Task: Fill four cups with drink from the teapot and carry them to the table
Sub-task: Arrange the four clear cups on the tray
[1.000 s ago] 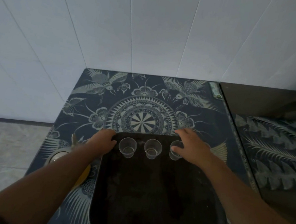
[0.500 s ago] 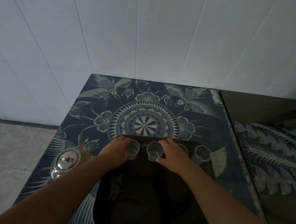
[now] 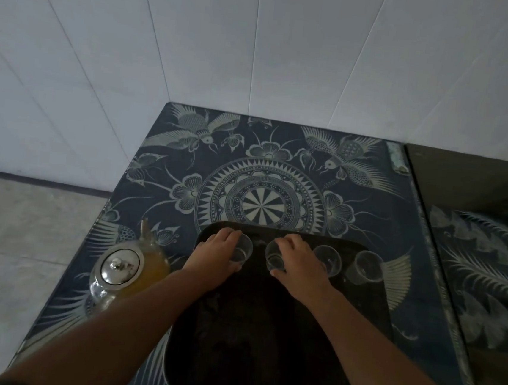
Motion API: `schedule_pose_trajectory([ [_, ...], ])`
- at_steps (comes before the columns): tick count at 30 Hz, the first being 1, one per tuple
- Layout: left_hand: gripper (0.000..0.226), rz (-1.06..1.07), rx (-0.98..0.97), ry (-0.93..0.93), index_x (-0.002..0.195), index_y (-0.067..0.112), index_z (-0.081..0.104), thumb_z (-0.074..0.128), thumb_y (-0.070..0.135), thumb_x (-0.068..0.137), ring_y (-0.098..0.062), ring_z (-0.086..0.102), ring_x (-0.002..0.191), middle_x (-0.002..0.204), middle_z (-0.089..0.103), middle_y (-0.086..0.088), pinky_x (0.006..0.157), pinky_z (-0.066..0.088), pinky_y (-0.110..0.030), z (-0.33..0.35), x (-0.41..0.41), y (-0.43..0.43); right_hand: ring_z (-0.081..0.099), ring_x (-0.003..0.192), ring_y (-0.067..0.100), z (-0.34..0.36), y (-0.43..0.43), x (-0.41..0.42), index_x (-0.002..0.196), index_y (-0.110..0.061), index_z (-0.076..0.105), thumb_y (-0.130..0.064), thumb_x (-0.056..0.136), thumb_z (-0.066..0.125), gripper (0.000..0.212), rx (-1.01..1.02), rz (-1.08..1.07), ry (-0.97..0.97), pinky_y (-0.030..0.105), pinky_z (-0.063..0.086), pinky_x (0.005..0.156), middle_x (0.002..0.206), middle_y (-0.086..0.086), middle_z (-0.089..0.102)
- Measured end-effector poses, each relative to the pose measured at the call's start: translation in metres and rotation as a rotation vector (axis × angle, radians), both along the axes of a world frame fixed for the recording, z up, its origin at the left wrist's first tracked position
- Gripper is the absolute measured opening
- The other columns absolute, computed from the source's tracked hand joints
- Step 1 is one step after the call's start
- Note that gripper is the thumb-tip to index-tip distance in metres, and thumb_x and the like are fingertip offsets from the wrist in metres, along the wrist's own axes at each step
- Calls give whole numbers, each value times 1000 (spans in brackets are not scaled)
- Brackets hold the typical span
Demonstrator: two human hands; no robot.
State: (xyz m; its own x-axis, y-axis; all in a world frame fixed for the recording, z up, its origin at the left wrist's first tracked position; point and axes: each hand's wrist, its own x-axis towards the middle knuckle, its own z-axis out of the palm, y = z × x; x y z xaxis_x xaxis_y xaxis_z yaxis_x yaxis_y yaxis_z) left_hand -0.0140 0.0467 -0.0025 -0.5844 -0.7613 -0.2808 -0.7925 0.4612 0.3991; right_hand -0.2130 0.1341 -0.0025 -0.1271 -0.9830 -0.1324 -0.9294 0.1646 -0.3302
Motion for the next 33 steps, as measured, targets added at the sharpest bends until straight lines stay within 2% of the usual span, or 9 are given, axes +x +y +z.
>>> schedule_pose_trajectory([
  [4, 71, 47, 11, 100, 154, 15, 41, 73, 31, 93, -28, 48, 139, 158, 40, -3, 111, 46, -46, -8, 1, 2, 47, 126, 24, -5, 0, 1, 143, -17, 44, -29, 84, 76, 68, -17, -12, -21, 38, 46, 102, 140, 2, 42],
  [9, 79, 52, 38, 168, 158, 10, 36, 76, 27, 91, -27, 44, 143, 160, 39, -5, 117, 39, -38, -13, 1, -2, 48, 126, 22, -4, 2, 2, 144, -18, 43, -28, 85, 75, 69, -31, -5, -45, 35, 48, 100, 139, 1, 42],
  [15, 78, -5, 45, 206, 157, 10, 41, 78, 24, 89, -25, 47, 141, 158, 42, -4, 113, 39, -33, -14, 9, -4, 48, 127, 17, 1, 24, 24, 146, -15, 42, -31, 84, 75, 72, -58, 7, -108, 29, 44, 105, 139, 0, 43],
  [19, 79, -64, 75, 231, 156, 13, 41, 80, 21, 88, -24, 47, 142, 158, 41, -3, 117, 40, -36, -14, 11, 0, 46, 128, 13, -2, 48, 45, 149, -16, 38, -34, 84, 75, 77, -28, 7, -163, 23, 41, 106, 142, -2, 40],
  [23, 79, -87, 92, 252, 156, 14, 41, 80, 19, 88, -22, 47, 141, 157, 41, -2, 113, 36, -27, -16, 16, 5, 45, 130, 12, -5, 68, 63, 151, -17, 34, -37, 83, 76, 82, -16, -10, -187, 22, 41, 105, 144, -3, 38],
  [29, 80, -111, 99, 267, 157, 12, 39, 80, 17, 88, -23, 49, 137, 155, 41, -5, 114, 43, -32, -16, 24, 10, 46, 126, 6, -6, 88, 93, 149, -22, 32, -39, 82, 76, 82, -29, 48, -186, 14, 38, 98, 142, -6, 40],
  [33, 81, -94, 95, 271, 158, 15, 37, 79, 18, 89, -22, 50, 135, 153, 42, -6, 113, 45, -34, -19, 29, 10, 44, 127, 7, -6, 92, 106, 150, -22, 30, -39, 82, 75, 84, -18, 63, -198, 21, 43, 103, 143, -5, 39],
])
